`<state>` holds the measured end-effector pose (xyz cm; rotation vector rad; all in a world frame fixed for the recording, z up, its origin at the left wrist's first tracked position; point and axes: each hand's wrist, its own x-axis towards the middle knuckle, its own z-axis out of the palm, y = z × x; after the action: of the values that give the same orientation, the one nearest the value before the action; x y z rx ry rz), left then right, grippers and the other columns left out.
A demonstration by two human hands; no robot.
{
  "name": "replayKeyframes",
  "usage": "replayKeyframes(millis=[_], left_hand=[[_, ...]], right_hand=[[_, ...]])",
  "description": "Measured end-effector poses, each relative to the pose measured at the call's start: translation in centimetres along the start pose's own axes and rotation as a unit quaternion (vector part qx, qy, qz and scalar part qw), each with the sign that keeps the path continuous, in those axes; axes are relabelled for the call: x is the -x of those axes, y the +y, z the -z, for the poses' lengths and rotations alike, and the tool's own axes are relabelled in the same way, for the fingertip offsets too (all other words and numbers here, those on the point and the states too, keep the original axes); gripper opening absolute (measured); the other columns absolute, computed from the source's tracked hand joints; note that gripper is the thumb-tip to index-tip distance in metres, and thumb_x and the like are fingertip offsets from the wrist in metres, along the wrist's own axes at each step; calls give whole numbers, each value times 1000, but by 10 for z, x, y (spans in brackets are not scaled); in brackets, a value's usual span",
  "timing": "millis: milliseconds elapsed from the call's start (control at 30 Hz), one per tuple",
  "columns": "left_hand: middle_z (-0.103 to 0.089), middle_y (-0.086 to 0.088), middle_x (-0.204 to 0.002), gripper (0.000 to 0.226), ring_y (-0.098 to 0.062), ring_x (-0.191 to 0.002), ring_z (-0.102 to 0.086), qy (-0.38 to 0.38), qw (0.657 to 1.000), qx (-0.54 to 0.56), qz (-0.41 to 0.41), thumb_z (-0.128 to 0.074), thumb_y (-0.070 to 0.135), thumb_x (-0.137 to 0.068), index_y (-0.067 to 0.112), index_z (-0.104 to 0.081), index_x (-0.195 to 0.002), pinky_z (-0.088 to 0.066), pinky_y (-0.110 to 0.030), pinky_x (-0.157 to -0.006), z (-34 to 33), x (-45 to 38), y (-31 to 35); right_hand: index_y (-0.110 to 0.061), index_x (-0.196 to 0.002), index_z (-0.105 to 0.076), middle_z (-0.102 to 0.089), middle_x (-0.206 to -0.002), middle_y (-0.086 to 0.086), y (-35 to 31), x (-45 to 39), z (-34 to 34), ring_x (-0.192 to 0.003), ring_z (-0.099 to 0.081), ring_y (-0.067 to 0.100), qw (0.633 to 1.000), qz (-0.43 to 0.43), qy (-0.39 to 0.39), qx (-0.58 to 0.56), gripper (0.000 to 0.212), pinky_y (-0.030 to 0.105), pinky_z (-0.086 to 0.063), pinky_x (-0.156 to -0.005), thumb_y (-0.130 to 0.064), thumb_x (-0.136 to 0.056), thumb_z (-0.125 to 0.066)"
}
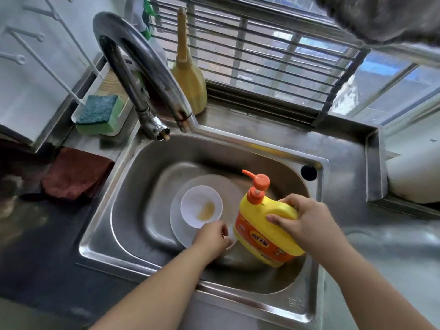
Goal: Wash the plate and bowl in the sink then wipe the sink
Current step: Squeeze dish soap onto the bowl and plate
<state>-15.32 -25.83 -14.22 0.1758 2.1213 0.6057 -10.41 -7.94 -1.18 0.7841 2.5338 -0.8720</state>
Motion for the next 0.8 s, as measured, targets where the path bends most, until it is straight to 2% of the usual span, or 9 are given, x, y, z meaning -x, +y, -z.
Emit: replayKeyframes(millis=[100, 167, 267, 333, 400, 467, 533, 667, 800], left_hand=[[-62, -6, -101, 14, -24, -96, -59, -19, 997, -80, -1, -66, 26, -82, 19, -57, -89, -48, -32, -81, -5, -10, -1], [-63, -8, -98, 12, -27, -97, -60, -39, 994, -103, 0, -64, 25, -83, 16, -59, -89, -47, -32, -79, -9, -12, -4], [-66, -12, -81, 16, -31, -86, -66, -44, 998, 32, 42, -64, 24, -81, 16, -53, -72, -53, -37, -76, -17, -13, -12], [-64, -10, -68, 21, -31, -74, -67, 20, 987, 147, 53, -63, 20, -82, 16, -50, -65, -57, -41, -74, -10, -4, -16], [-59, -3, -63, 24, -26, -68, -61, 151, 971, 182, 38, -63, 21, -84, 17, -50, -64, -52, -35, -66, 9, 6, -22], [-58, -3, -73, 19, -25, -74, -55, 285, 944, 165, 34, -64, 22, -84, 15, -51, -74, -40, -30, -65, 35, 11, -30], [-56, -8, -90, 16, -28, -85, -53, 348, 916, 190, 60, -65, 19, -84, 11, -51, -87, -39, -31, -73, 56, 2, -44], [-56, -21, -127, 34, -35, -115, -53, 286, 900, 261, 200, -52, 5, -88, 1, -54, -122, -42, -36, -94, 71, -36, -73], [-49, -17, -138, 46, -33, -125, -48, 210, 906, 290, 225, -50, 5, -90, 6, -47, -135, -41, -36, -102, 65, -62, -95]], right_hand=[[-30, -104, -58, -52, -84, -19, 12, 4, -3, -78, -51, 4, 999, 5, 16, -42, 35, 23, -48, -68, -45, -75, -72], [-33, -100, -57, -50, -83, -22, 18, 6, -4, -77, -49, 3, 998, 14, 23, -57, 32, 20, -44, -64, -44, -74, -73], [-35, -96, -56, -53, -84, -20, 25, 7, -4, -78, -51, 4, 996, 21, 31, -82, 31, 19, -44, -61, -43, -72, -74], [-38, -92, -55, -54, -85, -20, 27, 9, -3, -79, -52, 4, 995, 20, 32, -96, 29, 19, -44, -60, -43, -71, -74], [-40, -88, -53, -54, -84, -21, 27, 11, -2, -78, -52, 3, 995, 19, 30, -98, 27, 18, -43, -57, -42, -71, -75], [-38, -91, -55, -54, -84, -20, 24, 11, -2, -77, -51, 3, 995, 12, 23, -94, 28, 17, -42, -56, -41, -71, -75], [-34, -96, -57, -53, -85, -20, 20, 11, -4, -78, -51, 4, 996, 9, 10, -87, 31, 19, -45, -58, -42, -71, -74], [-34, -99, -57, -52, -85, -22, 9, 7, -6, -77, -51, 3, 997, 12, 9, -70, 34, 18, -45, -59, -42, -70, -74], [-34, -98, -59, -56, -85, -21, 10, 8, -4, -78, -54, 3, 997, 26, 4, -68, 39, 14, -44, -56, -46, -63, -72]])
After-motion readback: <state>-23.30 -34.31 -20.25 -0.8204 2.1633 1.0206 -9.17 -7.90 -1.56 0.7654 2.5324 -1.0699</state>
